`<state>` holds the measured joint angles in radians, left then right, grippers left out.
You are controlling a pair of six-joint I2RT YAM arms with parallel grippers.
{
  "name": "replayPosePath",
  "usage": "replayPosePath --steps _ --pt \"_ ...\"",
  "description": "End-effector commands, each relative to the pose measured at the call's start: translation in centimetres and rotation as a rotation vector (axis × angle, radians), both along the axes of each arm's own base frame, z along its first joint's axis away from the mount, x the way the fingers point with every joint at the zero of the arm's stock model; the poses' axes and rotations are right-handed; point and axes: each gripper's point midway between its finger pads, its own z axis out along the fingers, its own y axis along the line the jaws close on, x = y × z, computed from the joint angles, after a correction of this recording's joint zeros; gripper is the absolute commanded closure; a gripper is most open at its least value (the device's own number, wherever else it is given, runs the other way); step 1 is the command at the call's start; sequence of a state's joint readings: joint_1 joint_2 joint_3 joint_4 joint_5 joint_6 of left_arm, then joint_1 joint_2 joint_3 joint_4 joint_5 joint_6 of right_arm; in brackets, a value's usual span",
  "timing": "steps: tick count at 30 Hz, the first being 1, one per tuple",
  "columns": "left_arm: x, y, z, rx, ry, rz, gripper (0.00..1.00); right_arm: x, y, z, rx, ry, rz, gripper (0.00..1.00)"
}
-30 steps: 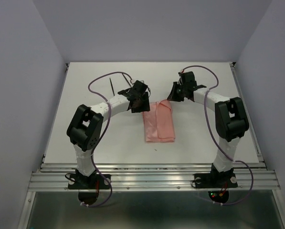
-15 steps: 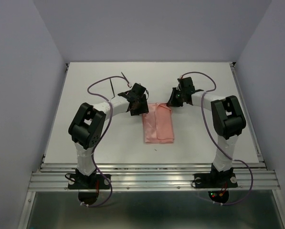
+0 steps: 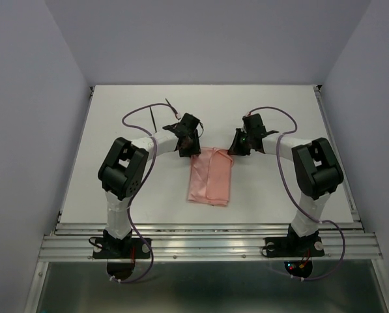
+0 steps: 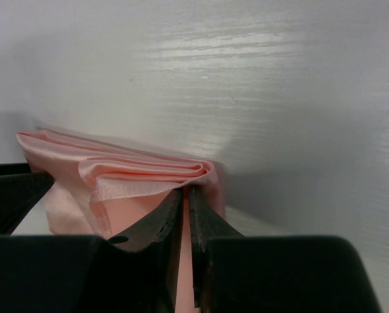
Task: Fold the napkin into a case and place the utensils inside
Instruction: Pick up the 2/3-rectangle-folded napkin from the center of the board.
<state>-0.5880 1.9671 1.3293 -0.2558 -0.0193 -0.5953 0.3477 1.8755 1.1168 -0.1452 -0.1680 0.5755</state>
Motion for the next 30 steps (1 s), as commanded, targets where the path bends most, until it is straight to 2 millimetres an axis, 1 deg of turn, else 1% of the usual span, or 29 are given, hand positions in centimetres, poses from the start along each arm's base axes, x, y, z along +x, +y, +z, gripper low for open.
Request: replayPosePath --steps 1,2,3,4,5,6,7,8,9,12,13,15,16,17,20,22,23,24,29,30 --pt "-0.8 0.7 -1.1 0.039 0.029 -0.029 0.53 0.4 -0.3 1.6 -0.004 -0.048 -0.039 0.85" --pt "-0.8 0.5 -1.3 0.035 0.033 -0.036 0.55 0.6 -0.2 2.1 0.001 -0.059 -0.038 0.83" --pt "-0.8 0.4 -1.7 0.036 0.037 -0.042 0.61 0.9 0.0 3.1 0.014 -0.080 -0.033 0.82" --pt "-0.7 0.4 -1.8 0.034 0.036 -0.044 0.64 1.2 0.1 3.8 0.019 -0.095 -0.031 0.81" --pt "-1.0 -0.1 -1.9 0.012 0.050 -0.063 0.67 1.3 0.3 4.3 0.026 -0.106 -0.025 0.77" --pt "-0.7 -0.5 -1.8 0.003 0.042 -0.075 0.73 1.5 0.4 5.2 0.034 -0.125 -0.019 0.76" --pt "-0.7 -0.8 -1.9 -0.008 0.045 -0.087 0.76 1.5 0.5 5.6 0.038 -0.131 -0.013 0.75" --pt "-0.5 -1.0 -1.8 -0.011 0.042 -0.091 0.77 1.4 0.6 5.8 0.044 -0.131 -0.004 0.75" --pt "-0.2 -1.3 -1.7 -0.019 0.036 -0.097 0.82 1.0 1.0 6.0 0.043 -0.127 0.013 0.75" --pt "0.4 -2.0 -1.4 -0.035 0.022 -0.131 0.89 0.5 0.8 5.9 0.033 -0.121 0.023 0.75" --pt "0.5 -2.1 -1.3 -0.038 0.020 -0.136 0.92 0.4 0.6 6.0 0.028 -0.124 0.023 0.75" --pt "0.9 -2.6 -0.9 -0.043 0.008 -0.154 0.93 0.1 0.4 5.3 0.016 -0.114 0.020 0.75" --pt "0.9 -2.7 -0.9 -0.046 0.008 -0.163 0.96 0.0 0.3 5.2 0.012 -0.111 0.023 0.75" --pt "1.0 -2.7 -0.8 -0.049 0.004 -0.168 0.97 0.0 0.4 5.0 0.014 -0.108 0.027 0.75" --pt "1.1 -3.1 -0.7 -0.056 0.004 -0.189 0.97 0.4 0.7 4.4 0.016 -0.096 0.035 0.76" --pt "1.1 -3.3 -0.7 -0.061 0.004 -0.201 1.00 0.5 1.2 4.4 0.018 -0.099 0.046 0.76" --pt "1.2 -3.4 -0.6 -0.065 0.003 -0.207 1.00 0.7 1.3 4.5 0.017 -0.101 0.045 0.76" --pt "1.2 -3.5 -0.8 -0.069 0.006 -0.214 1.00 0.8 1.8 4.5 0.020 -0.101 0.056 0.76" --pt "1.2 -3.9 -1.2 -0.076 0.018 -0.230 1.00 1.6 2.1 4.5 0.019 -0.105 0.054 0.76" --pt "1.2 -3.9 -1.2 -0.077 0.017 -0.232 1.00 1.6 2.4 4.4 0.015 -0.107 0.059 0.76"
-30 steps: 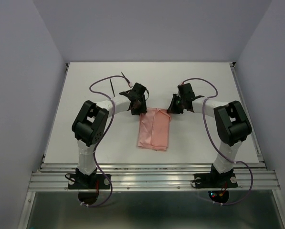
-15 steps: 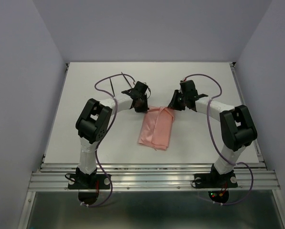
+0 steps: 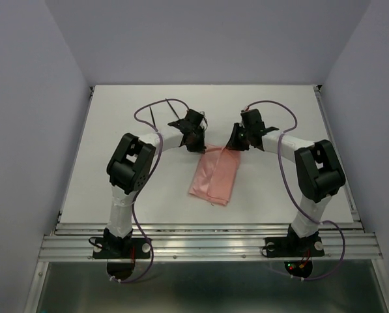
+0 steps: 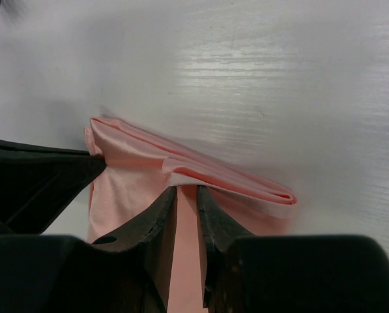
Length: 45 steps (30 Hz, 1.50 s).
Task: Fold the napkin into a case and place the utensils inside
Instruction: Pick up the 2/3-rectangle-folded napkin from the center of the board.
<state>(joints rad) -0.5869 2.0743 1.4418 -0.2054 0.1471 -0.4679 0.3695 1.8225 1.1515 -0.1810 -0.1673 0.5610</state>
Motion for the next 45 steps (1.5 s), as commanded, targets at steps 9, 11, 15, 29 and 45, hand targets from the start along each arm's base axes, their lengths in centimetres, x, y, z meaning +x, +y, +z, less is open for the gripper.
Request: replayPosePath --steps 9,11,15,29,45 --pt "0.5 -0.4 -0.1 0.020 -0.002 -0.055 1.00 2.2 0.5 -2.4 -0.063 -0.007 -0.025 0.78" --pt "0.6 -0.3 0.0 0.027 -0.010 -0.056 1.00 2.3 0.4 -2.9 -0.067 0.000 -0.030 0.78" --pt "0.6 0.4 0.5 0.055 -0.027 -0.048 0.89 2.2 0.5 -3.8 -0.070 0.022 -0.032 0.78" --pt "0.5 2.3 1.0 0.124 -0.040 0.027 0.38 2.0 0.0 -3.7 -0.083 0.029 -0.055 0.79" --pt "-0.5 -0.7 -0.2 0.061 0.017 -0.032 0.82 2.1 -0.5 -3.9 -0.103 0.036 -0.087 0.79"
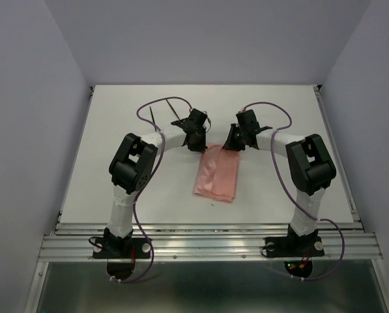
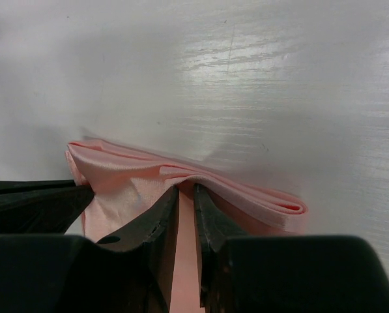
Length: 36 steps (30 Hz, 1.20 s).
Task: Fold the napkin into a case and place the utensils inside
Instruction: Pick up the 2/3-rectangle-folded napkin from the center of the board, then fold the smaller-rectangle-folded napkin at the center of the board.
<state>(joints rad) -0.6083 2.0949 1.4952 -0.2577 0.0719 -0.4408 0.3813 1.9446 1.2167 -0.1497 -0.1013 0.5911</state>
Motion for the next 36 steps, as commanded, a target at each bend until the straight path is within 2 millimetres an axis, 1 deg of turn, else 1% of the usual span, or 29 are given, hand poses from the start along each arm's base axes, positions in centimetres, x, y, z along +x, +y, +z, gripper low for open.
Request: replayPosePath --steps 1,3,4,6,9,10,11,12,16,17,20,24,32,35,36 --pt "-0.8 -1.1 0.3 -0.026 0.040 -0.032 0.87 -0.1 -0.9 -1.2 -0.064 0.024 -0.037 0.79" --pt "-0.7 -1.4 0.7 -0.041 0.037 -0.036 0.91 0.0 -0.9 -1.4 -0.067 0.028 -0.043 0.79" --pt "-0.5 -1.6 1.0 -0.049 0.035 -0.042 0.96 -0.1 -1.0 -1.5 -0.068 0.031 -0.049 0.79" --pt "-0.3 -1.6 1.3 -0.051 0.031 -0.036 1.00 0.0 -1.0 -1.4 -0.070 0.030 -0.053 0.79" --pt "0.1 -1.8 2.4 -0.071 0.015 -0.030 1.00 0.0 -1.3 -1.6 -0.083 0.035 -0.068 0.80" --pt "0.3 -2.0 3.4 -0.094 0.004 -0.033 1.00 0.0 -1.3 -1.7 -0.082 0.043 -0.072 0.80" --pt "0.4 -2.0 3.7 -0.105 0.000 -0.033 1.00 0.0 -1.3 -1.8 -0.083 0.049 -0.074 0.81" --pt "0.5 -2.3 4.7 -0.124 -0.014 -0.037 1.00 0.1 -1.8 -2.0 -0.105 0.048 -0.094 0.81" --pt "0.7 -3.5 6.9 -0.189 -0.029 -0.060 1.00 0.3 -1.7 -2.3 -0.102 0.061 -0.111 0.82" --pt "0.5 -3.9 7.2 -0.214 -0.017 -0.070 1.00 0.3 -1.7 -2.5 -0.101 0.069 -0.116 0.82" --pt "0.5 -4.8 7.6 -0.256 -0.006 -0.083 1.00 0.4 -1.6 -2.7 -0.098 0.080 -0.129 0.82" --pt "0.6 -5.7 7.6 -0.299 0.017 -0.079 1.00 0.4 -1.6 -3.3 -0.098 0.100 -0.148 0.82" --pt "0.7 -7.4 8.8 -0.401 0.048 -0.069 1.00 0.3 -1.6 -4.6 -0.095 0.139 -0.179 0.82" --pt "0.8 -8.0 9.0 -0.437 0.070 -0.055 1.00 0.2 -1.6 -4.8 -0.094 0.146 -0.184 0.82" --pt "0.8 -8.2 8.6 -0.443 0.084 -0.047 1.00 0.3 -1.6 -4.8 -0.094 0.145 -0.186 0.82"
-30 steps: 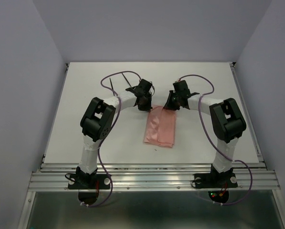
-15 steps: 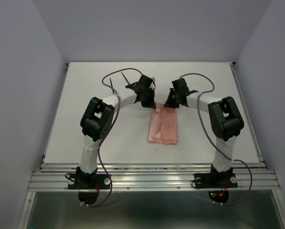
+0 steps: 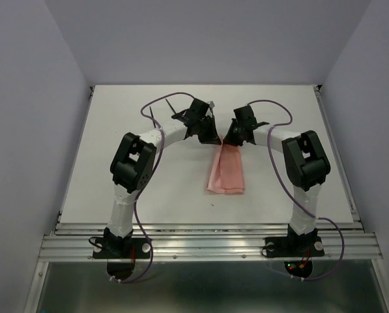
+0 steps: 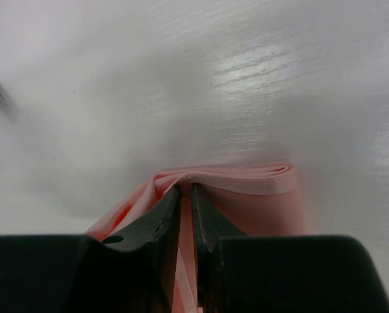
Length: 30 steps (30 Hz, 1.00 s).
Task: Fold the napkin into a case and place the utensils inside
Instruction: Fold the smaller-rectangle-folded napkin at the center of the board.
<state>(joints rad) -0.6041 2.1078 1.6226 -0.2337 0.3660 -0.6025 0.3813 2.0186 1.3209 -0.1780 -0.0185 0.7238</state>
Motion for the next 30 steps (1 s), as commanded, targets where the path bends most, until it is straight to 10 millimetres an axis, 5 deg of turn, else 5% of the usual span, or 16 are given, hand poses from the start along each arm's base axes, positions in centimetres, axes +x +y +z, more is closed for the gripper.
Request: replayPosePath --steps 1,12,22,30 --pt "1.2 -2.1 2.9 -0.119 -0.008 0.015 1.00 -2.5 -1.6 -4.8 -0.102 0.141 -0.032 0.82" --pt "1.6 -3.6 -0.3 -0.233 0.157 0.173 1.00 -2.6 -1.7 -4.4 -0.101 0.138 -0.042 0.82" --pt "0.9 -2.8 -3.8 -0.231 0.270 0.296 1.00 -2.6 -1.6 -4.6 -0.093 0.148 -0.045 0.82" --pt "0.2 -1.0 -7.3 -0.069 0.318 0.332 1.00 -2.1 -1.1 -1.3 -0.048 0.090 -0.046 0.81"
